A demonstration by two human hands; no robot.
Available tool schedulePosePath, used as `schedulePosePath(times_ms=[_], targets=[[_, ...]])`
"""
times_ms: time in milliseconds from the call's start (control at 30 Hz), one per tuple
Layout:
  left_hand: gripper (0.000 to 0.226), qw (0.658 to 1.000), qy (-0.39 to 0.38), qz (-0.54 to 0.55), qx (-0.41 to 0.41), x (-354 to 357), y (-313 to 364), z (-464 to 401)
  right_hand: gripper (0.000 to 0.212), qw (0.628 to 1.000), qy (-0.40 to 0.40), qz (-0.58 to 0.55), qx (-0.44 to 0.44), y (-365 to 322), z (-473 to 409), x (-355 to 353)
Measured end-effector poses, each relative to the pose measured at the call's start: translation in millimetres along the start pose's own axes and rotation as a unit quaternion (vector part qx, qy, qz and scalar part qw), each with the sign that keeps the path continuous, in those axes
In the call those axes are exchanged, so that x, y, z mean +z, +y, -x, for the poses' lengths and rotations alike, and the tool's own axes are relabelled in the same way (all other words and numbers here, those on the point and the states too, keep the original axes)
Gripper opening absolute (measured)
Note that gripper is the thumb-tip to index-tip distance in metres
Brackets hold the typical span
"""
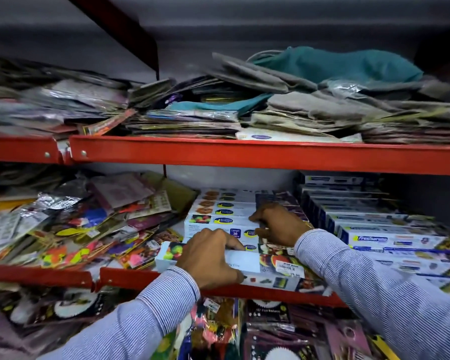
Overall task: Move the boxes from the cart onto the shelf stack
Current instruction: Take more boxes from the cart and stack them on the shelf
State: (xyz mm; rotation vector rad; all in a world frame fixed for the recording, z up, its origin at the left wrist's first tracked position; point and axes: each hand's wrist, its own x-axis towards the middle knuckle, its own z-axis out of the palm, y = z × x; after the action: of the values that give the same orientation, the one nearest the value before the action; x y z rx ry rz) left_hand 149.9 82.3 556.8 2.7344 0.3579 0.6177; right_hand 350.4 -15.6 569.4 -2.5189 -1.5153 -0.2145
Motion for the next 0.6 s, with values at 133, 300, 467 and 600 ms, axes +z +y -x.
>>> schedulePosePath(times_ms=[133,300,467,600], targets=[[0.054,1.000,-0.013,0.008,-0.003,0,0,-18,0.044,0.999,-0.035,-0.040,0.008,6,-7,-9],[0.049,0.998,-0.019,0.050,-0.016,9,-7,-52,0.037,0.995,-0.077,-0.066,0.012,15,-14,-20],[0.044,0.996,-0.007,0.087,-0.018,26,-16,-75,0.029,0.994,-0.077,-0.080,0.003,21,-13,-22],[0.043,0.997,0.037,0.059,0.029,39,-21,-67,0.031,0.994,-0.071,-0.085,0.005,27,-10,-15]])
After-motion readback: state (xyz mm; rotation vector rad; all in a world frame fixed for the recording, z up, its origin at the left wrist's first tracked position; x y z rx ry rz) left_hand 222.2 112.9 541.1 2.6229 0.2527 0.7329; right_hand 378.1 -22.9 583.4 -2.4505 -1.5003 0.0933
